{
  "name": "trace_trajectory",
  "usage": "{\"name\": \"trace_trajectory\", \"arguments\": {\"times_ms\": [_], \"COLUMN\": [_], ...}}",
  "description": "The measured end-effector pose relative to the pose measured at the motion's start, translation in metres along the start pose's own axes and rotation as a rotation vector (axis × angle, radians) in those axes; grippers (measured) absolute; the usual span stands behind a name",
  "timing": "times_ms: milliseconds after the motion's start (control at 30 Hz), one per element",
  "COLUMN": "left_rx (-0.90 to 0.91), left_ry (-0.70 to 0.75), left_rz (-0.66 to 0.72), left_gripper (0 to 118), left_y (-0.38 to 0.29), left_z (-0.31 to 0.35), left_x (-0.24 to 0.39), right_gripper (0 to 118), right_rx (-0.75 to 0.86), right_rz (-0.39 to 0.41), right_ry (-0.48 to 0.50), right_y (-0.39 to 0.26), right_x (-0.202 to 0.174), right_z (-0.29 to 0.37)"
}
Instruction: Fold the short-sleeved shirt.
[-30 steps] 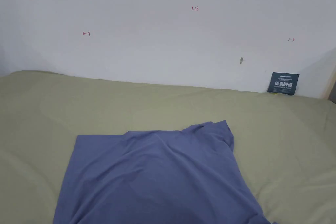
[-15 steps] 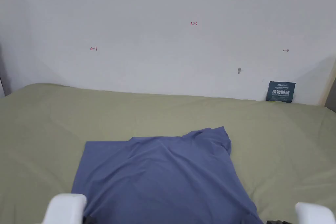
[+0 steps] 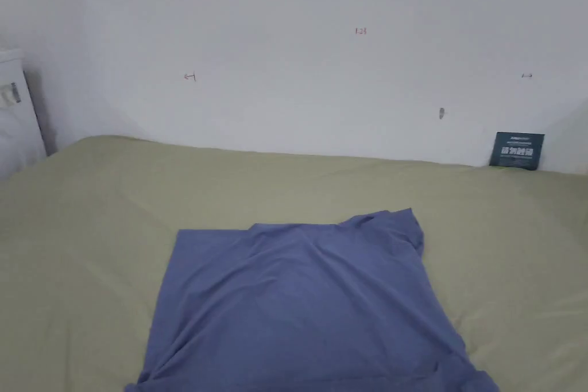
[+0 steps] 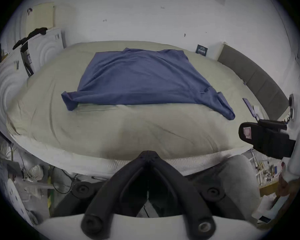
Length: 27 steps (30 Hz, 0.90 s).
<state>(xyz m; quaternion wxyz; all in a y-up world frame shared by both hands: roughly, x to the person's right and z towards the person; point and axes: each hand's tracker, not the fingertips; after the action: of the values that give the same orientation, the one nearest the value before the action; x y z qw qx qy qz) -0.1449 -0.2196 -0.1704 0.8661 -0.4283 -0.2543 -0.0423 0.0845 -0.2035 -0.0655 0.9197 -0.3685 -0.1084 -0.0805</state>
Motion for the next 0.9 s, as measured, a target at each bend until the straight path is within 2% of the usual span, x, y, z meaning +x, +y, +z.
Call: {"name": "trace_trajectory", "arguments": {"times_ms": [167,267,300,333,367,533,600,633,667,700,733,767,833,867,900], "left_rx": [0.092,0.099,0.084,0.047,0.013,-0.062,-0.098,-0.123,-0.127,-0.128,-0.122,-0.098,-0.094,-0.100,-0.100], "left_ry": [0.062,0.142,0.141,0.148,0.136,0.231,0.169,0.172,0.177,0.185,0.189,0.185,0.213,0.209,0.209], "left_rz": [0.056,0.109,0.150,0.203,0.252,0.428,0.409,0.405,0.394,0.388,0.386,0.385,0.337,0.326,0.319], "left_gripper": [0,42,70,81,82,82,80,74,58,25,14,12,10,9,9], "left_y": [0.042,0.073,0.081,0.091,0.100,0.119,0.119,0.116,0.114,0.113,0.110,0.107,0.107,0.107,0.107], "left_z": [-0.001,-0.014,-0.021,-0.029,-0.039,-0.086,-0.104,-0.112,-0.118,-0.122,-0.125,-0.123,-0.125,-0.125,-0.123], "left_x": [-0.050,-0.087,-0.100,-0.114,-0.126,-0.163,-0.166,-0.165,-0.162,-0.160,-0.157,-0.153,-0.148,-0.148,-0.150], "right_gripper": [1,1,1,1,1,1,1,1,2,2,2,4,20,38,62], "right_rx": [0.063,0.090,0.095,0.101,0.102,0.099,0.072,0.047,0.014,-0.002,-0.029,-0.069,-0.116,-0.133,-0.169], "right_rz": [-0.035,-0.053,-0.065,-0.082,-0.101,-0.152,-0.183,-0.199,-0.206,-0.213,-0.226,-0.228,-0.244,-0.228,-0.205], "right_ry": [-0.005,-0.029,-0.031,-0.034,-0.035,-0.102,-0.137,-0.145,-0.136,-0.133,-0.130,-0.134,-0.142,-0.114,-0.063], "right_y": [0.020,0.035,0.039,0.044,0.049,0.062,0.065,0.067,0.069,0.072,0.075,0.080,0.088,0.092,0.095], "right_x": [0.021,0.040,0.046,0.054,0.062,0.099,0.116,0.124,0.134,0.142,0.151,0.159,0.172,0.177,0.180], "right_z": [0.004,0.006,0.006,0.005,0.004,-0.009,-0.018,-0.023,-0.031,-0.038,-0.047,-0.056,-0.074,-0.085,-0.095]}}
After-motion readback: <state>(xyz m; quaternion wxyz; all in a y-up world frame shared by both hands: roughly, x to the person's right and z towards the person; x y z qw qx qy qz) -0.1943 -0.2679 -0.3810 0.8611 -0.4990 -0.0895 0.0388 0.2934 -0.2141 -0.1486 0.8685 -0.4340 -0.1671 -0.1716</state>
